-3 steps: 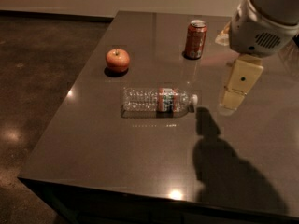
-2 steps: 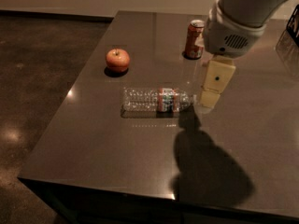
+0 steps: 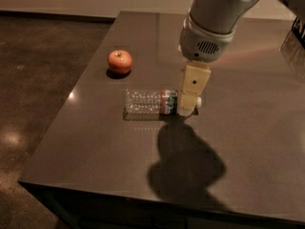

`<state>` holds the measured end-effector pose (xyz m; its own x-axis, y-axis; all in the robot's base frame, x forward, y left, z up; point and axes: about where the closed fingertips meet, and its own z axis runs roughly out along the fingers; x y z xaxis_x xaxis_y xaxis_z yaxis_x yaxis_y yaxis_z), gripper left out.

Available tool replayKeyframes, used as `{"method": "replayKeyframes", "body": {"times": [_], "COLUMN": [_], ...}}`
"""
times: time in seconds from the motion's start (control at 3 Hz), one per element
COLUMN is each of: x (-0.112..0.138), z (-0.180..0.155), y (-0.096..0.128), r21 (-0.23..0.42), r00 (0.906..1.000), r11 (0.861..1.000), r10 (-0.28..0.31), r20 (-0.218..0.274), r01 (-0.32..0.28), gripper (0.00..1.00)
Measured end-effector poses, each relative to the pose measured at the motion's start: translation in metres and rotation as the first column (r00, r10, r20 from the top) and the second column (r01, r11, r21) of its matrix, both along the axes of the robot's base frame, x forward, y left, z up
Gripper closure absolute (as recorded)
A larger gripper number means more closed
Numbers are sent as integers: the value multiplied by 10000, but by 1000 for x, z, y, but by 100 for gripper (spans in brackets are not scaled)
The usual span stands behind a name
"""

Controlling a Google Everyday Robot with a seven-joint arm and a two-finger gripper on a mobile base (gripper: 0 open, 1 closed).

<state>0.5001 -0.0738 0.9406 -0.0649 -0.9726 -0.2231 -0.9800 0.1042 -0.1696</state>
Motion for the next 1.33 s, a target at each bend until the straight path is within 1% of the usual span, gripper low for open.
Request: {"method": "replayKeyframes", "body": {"times": [0.33, 0.67, 1.0, 1.33], "x": [8, 14, 17, 20], "z": [-33, -60, -78, -88], "y": [25, 38, 48, 55], "r21": [-174, -280, -306, -308], "r00": [9986, 9962, 9935, 9923], "r11": [9990, 9975, 9959, 9951], "r10": [415, 631, 819, 908], "r20": [-317, -601, -793, -844], "r01": [-420, -649, -845, -937], "gripper": [0, 0, 0, 0]}}
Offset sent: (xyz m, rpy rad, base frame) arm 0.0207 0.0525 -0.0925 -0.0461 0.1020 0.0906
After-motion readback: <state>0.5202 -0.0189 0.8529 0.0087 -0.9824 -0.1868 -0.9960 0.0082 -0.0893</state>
